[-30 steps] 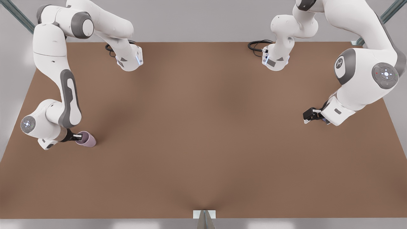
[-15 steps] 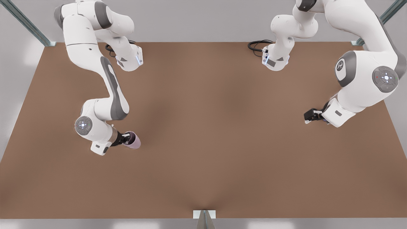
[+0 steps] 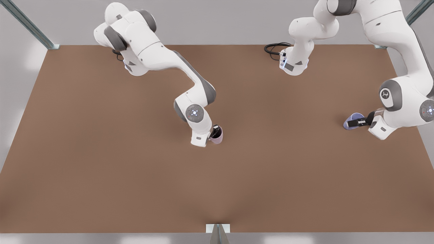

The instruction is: Stack the cups, with the pink cup at the bottom and the purple cup at the top

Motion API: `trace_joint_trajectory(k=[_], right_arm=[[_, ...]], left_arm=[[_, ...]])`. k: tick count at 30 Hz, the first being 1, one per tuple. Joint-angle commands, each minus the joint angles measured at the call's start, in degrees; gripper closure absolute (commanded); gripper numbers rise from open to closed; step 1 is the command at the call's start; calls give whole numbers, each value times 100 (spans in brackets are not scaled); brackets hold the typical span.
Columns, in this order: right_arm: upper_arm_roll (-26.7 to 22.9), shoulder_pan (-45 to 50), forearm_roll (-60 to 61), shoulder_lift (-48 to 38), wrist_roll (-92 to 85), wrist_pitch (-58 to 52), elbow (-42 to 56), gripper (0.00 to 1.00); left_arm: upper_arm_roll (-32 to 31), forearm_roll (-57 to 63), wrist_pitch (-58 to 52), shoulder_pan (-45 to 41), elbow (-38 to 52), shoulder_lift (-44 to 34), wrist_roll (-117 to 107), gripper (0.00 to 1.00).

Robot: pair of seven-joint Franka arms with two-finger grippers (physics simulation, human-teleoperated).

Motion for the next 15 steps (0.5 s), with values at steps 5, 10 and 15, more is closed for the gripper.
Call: trace_joint_trajectory(k=[5, 10, 15], right_arm=[[1, 408, -10, 477, 3007, 555, 206, 79], [-8, 540, -18, 714, 3096, 564, 294, 79], [-25, 645, -10, 793, 3131, 564, 365, 79]], left_arm=[[19, 335, 1442, 724, -416, 66, 2284, 0], [19, 335, 2014, 1092, -820, 321, 3479, 0], [28, 335, 2339, 1471, -1084, 338, 3523, 0]])
